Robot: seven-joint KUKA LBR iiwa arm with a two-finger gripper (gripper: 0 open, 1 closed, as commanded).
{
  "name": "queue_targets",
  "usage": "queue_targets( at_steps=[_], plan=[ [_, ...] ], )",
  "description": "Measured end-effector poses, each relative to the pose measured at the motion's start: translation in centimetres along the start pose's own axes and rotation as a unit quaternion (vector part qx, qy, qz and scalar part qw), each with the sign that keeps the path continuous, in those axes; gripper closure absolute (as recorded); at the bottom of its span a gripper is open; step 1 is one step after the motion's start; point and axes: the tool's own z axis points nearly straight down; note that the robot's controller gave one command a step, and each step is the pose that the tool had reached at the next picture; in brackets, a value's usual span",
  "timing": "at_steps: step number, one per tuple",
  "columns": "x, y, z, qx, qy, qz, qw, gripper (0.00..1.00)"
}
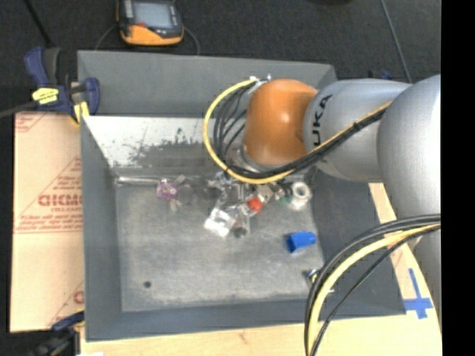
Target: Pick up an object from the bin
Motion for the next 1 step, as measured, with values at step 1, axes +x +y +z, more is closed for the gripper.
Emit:
queue_targets(
  at_steps=[1],
  plan=[
    [1.04, 0.73, -0.08, 0.0, 0.0014, -0.046, 0.9989, 0.0]
  ],
)
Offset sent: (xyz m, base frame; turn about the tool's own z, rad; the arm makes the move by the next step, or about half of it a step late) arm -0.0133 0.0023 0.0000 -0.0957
